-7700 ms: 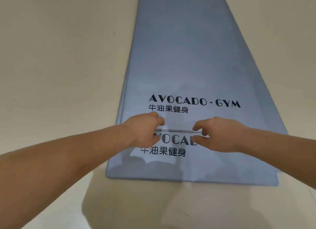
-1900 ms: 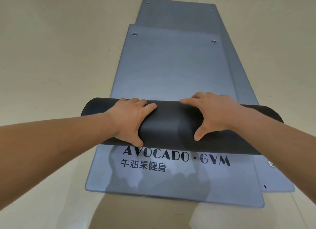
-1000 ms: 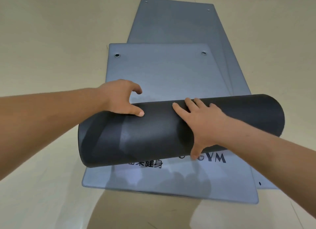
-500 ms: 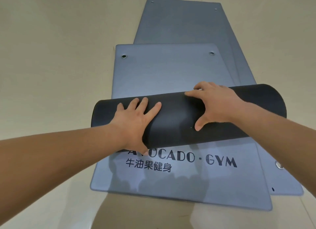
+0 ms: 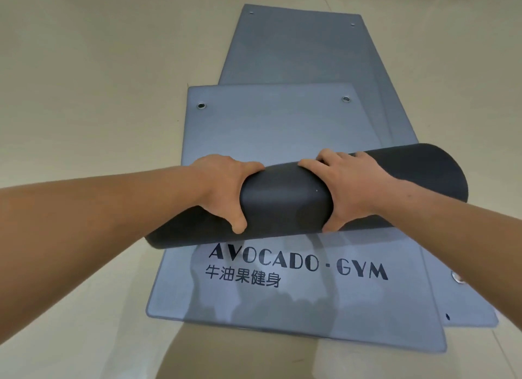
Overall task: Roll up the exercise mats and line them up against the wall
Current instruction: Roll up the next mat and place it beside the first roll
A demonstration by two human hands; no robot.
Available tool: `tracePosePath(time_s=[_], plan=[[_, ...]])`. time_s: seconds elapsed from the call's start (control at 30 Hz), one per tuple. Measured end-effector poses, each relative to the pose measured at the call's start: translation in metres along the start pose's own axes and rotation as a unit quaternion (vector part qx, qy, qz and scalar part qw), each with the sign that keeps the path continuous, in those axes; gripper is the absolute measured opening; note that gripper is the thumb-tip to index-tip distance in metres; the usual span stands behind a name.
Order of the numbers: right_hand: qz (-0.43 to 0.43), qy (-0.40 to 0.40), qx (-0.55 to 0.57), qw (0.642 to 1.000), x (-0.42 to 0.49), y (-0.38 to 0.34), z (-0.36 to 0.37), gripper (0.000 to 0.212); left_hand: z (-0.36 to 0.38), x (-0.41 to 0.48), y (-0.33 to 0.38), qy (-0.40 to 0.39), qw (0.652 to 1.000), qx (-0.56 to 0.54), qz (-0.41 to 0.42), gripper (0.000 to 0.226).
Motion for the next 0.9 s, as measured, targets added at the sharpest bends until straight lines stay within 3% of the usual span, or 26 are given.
tracePosePath(time_s=[0.2,0.27,0.33,0.43,0.57,0.63,0.77,0.8,0.83,0.9], plan=[[-0.033,-0.192,0.129,0.972,-0.036,-0.009,0.009,0.136,0.038,-0.027,0.001,-0.192,0.959,-0.208,0.015,0.087],[-0.035,-0.180,0.098,0.978,-0.042,-0.019,0.007,0.132,0.045,-0.027,-0.001,-0.207,0.949,-0.236,0.015,0.088],[-0.035,-0.120,0.040,0.991,-0.041,-0.031,-0.004,0.125,0.044,-0.023,-0.009,-0.202,0.944,-0.261,0.007,0.089],[-0.044,-0.041,0.008,0.998,-0.036,-0.046,-0.019,0.107,0.033,-0.015,-0.031,-0.171,0.952,-0.251,-0.021,0.098],[-0.012,-0.043,0.075,0.996,-0.023,-0.037,-0.028,0.090,-0.001,-0.016,-0.054,-0.063,0.985,-0.148,-0.058,0.118],[0.011,-0.041,0.103,0.994,-0.013,-0.032,-0.036,0.085,-0.019,-0.023,-0.059,0.013,0.993,-0.095,-0.075,0.105],[0.053,-0.028,0.077,0.995,0.022,-0.026,-0.056,0.058,-0.032,-0.036,-0.034,0.131,0.990,0.033,-0.050,0.041],[0.066,-0.036,0.073,0.994,0.031,-0.025,-0.059,0.048,-0.028,-0.038,-0.023,0.140,0.988,0.059,-0.034,0.034],[0.077,-0.040,0.075,0.993,0.039,-0.025,-0.061,0.039,-0.021,-0.040,-0.014,0.138,0.987,0.076,-0.025,0.038],[0.076,-0.025,0.077,0.994,0.051,-0.029,-0.064,0.026,-0.001,-0.041,-0.010,0.098,0.991,0.084,-0.037,0.077]])
Point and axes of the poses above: each hand's wrist, its own x-axis towards the middle knuckle, its own z-axis out of the palm, y = z × x, the point moved 9 cm from there along x, towards the middle knuckle
